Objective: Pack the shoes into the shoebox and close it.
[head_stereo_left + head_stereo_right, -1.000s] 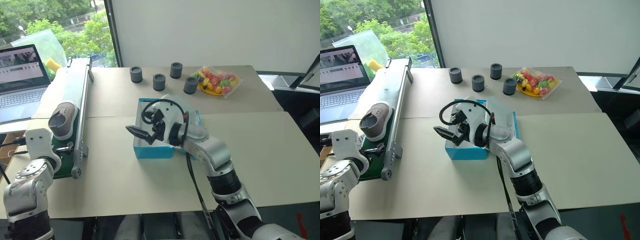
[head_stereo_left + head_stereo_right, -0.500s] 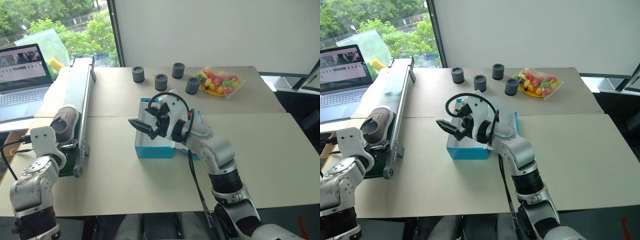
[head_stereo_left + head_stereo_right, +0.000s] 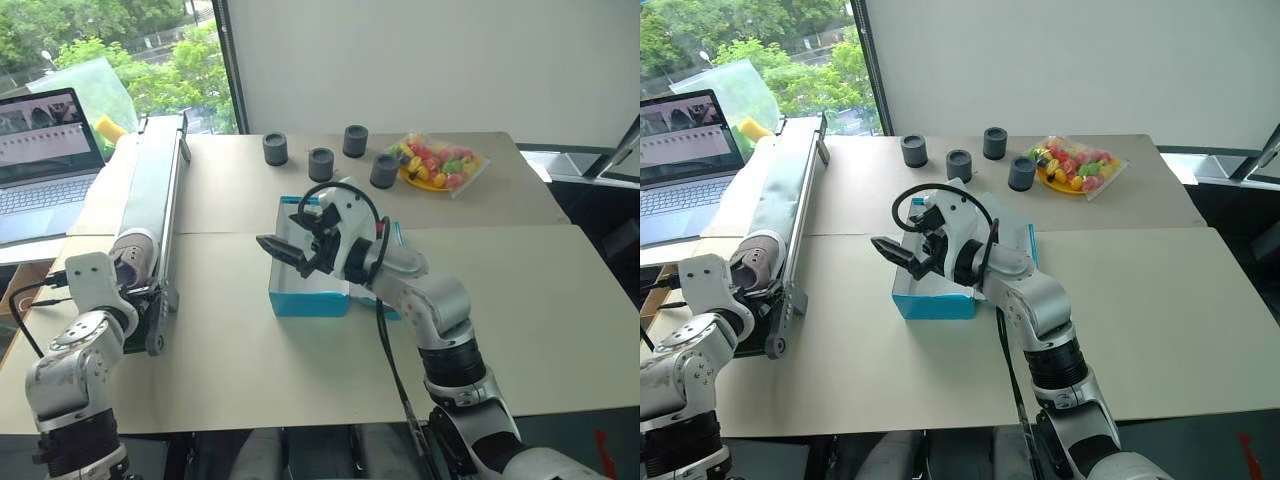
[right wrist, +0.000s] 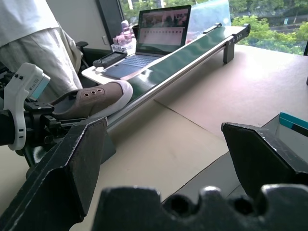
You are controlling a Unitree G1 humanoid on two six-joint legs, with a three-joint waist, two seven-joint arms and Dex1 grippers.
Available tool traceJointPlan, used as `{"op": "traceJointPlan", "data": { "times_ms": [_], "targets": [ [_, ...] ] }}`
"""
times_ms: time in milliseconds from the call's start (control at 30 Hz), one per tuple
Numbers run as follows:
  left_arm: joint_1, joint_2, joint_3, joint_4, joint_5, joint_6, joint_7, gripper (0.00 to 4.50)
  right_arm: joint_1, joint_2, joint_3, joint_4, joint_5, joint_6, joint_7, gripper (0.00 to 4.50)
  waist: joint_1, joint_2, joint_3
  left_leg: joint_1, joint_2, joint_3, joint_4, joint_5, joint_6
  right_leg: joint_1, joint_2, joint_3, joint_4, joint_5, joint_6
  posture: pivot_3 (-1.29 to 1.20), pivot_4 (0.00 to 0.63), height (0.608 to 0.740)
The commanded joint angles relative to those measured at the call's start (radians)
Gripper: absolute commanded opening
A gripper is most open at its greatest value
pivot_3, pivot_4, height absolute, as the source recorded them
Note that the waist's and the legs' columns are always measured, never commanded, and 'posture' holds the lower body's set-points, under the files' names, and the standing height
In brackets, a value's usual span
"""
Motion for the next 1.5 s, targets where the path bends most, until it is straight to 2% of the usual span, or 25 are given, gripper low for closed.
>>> {"op": "traceJointPlan", "data": {
  "times_ms": [33,100,233,333,400,467,533,633,700,767,833,1033,1300,1500],
  "targets": [
    [-0.009,0.002,0.008,-0.029,-0.001,0.009,0.01,2.65,-0.028,0.003,-0.019,-0.04,0.021,-0.007,-0.001,4.5,0.0,0.0,0.0,0.0,0.0,0.0,0.0,0.0,0.0,0.0,0.0,0.0,0.0,0.0,0.0,0.0,0.15,0.74],
    [-0.026,-0.006,0.016,-0.048,0.007,-0.016,0.031,2.65,-0.03,0.002,-0.02,-0.037,0.021,-0.007,-0.001,4.5,0.001,0.0,0.0,0.0,0.0,0.0,0.0,0.0,0.0,0.0,0.0,0.0,0.0,0.0,0.0,0.0,0.15,0.74],
    [-0.111,0.021,-0.038,-0.165,0.136,-0.219,0.132,2.65,-0.051,0.018,-0.049,-0.016,0.038,0.007,-0.018,4.5,0.002,-0.002,0.001,-0.001,0.0,0.0,0.0,0.0,0.0,-0.001,0.0,0.0,0.0,0.0,0.0,0.0,0.15,0.74],
    [-0.18,0.007,-0.138,-0.259,0.17,-0.248,0.147,2.65,-0.195,0.144,-0.343,0.155,0.291,0.159,-0.169,4.5,0.007,-0.003,0.002,-0.006,0.001,-0.001,0.001,0.0,-0.001,-0.004,0.0,-0.001,-0.001,0.001,0.0,0.0,0.15,0.74],
    [-0.2,-0.028,-0.205,-0.296,0.156,-0.24,0.13,2.65,-0.29,0.15,-0.469,0.285,0.392,0.232,-0.209,4.5,0.008,-0.002,0.001,-0.006,0.0,-0.001,0.001,0.0,-0.001,-0.005,-0.001,0.0,-0.001,0.002,0.0,0.0,0.15,0.74],
    [-0.242,-0.154,-0.232,-0.34,0.062,-0.215,0.147,2.65,-0.398,0.139,-0.621,0.47,0.542,0.296,-0.286,4.5,0.011,-0.001,0.001,-0.006,0.0,-0.001,0.0,0.0,0.0,-0.002,-0.002,0.0,-0.004,0.002,0.001,0.0,0.15,0.74],
    [-0.265,-0.248,-0.252,-0.364,0.001,-0.178,0.158,2.65,-0.467,0.132,-0.711,0.586,0.646,0.361,-0.325,4.5,0.014,-0.001,0.001,-0.006,0.001,-0.001,-0.001,-0.001,0.001,-0.002,-0.002,-0.001,-0.006,0.003,0.001,0.0,0.15,0.74],
    [-0.278,-0.301,-0.288,-0.369,-0.011,-0.143,0.159,2.65,-0.523,0.136,-0.766,0.632,0.766,0.438,-0.34,4.5,0.009,-0.002,0.001,-0.012,0.0,0.003,-0.001,-0.001,0.001,-0.006,0.0,-0.001,-0.005,0.003,0.001,0.0,0.15,0.74],
    [-0.288,-0.323,-0.313,-0.363,-0.025,-0.13,0.156,2.65,-0.54,0.146,-0.776,0.633,0.821,0.471,-0.362,4.5,-0.002,-0.002,0.001,-0.017,0.0,0.006,-0.001,-0.001,0.001,-0.011,0.0,0.0,0.0,0.003,0.001,0.0,0.15,0.74],
    [-0.297,-0.338,-0.335,-0.352,-0.04,-0.127,0.149,2.65,-0.525,0.152,-0.719,0.597,0.799,0.493,-0.371,4.5,-0.009,-0.002,0.001,-0.023,0.0,0.008,0.001,0.0,0.002,-0.017,0.0,0.001,0.002,0.003,0.001,0.0,0.15,0.74],
    [-0.301,-0.338,-0.369,-0.342,-0.048,-0.116,0.128,2.65,-0.499,0.164,-0.655,0.558,0.762,0.493,-0.376,4.5,-0.01,-0.002,0.001,-0.023,0.0,0.009,0.002,-0.001,0.002,-0.017,0.0,0.0,0.002,0.003,0.001,0.0,0.15,0.74],
    [-0.293,-0.347,-0.426,-0.353,-0.096,-0.091,0.064,2.65,-0.475,0.171,-0.571,0.522,0.721,0.457,-0.361,4.5,-0.006,-0.002,0.001,-0.023,0.0,0.009,0.004,0.0,0.002,-0.015,0.001,-0.001,0.002,0.003,0.002,0.0,0.15,0.74],
    [-0.287,-0.368,-0.409,-0.396,-0.154,-0.057,0.041,2.65,-0.463,0.143,-0.561,0.551,0.668,0.406,-0.35,4.5,-0.006,-0.002,0.001,-0.023,0.0,0.008,0.004,0.0,0.002,-0.015,0.001,-0.001,0.001,0.003,0.002,0.0,0.15,0.74],
    [-0.222,-0.274,-0.341,-0.417,-0.164,-0.04,0.006,2.65,-0.443,0.081,-0.551,0.576,0.613,0.381,-0.315,4.5,-0.009,-0.001,0.001,-0.022,0.0,0.009,0.004,0.0,0.002,-0.015,0.001,-0.001,0.002,0.003,0.002,0.0,0.15,0.74]
  ]
}}
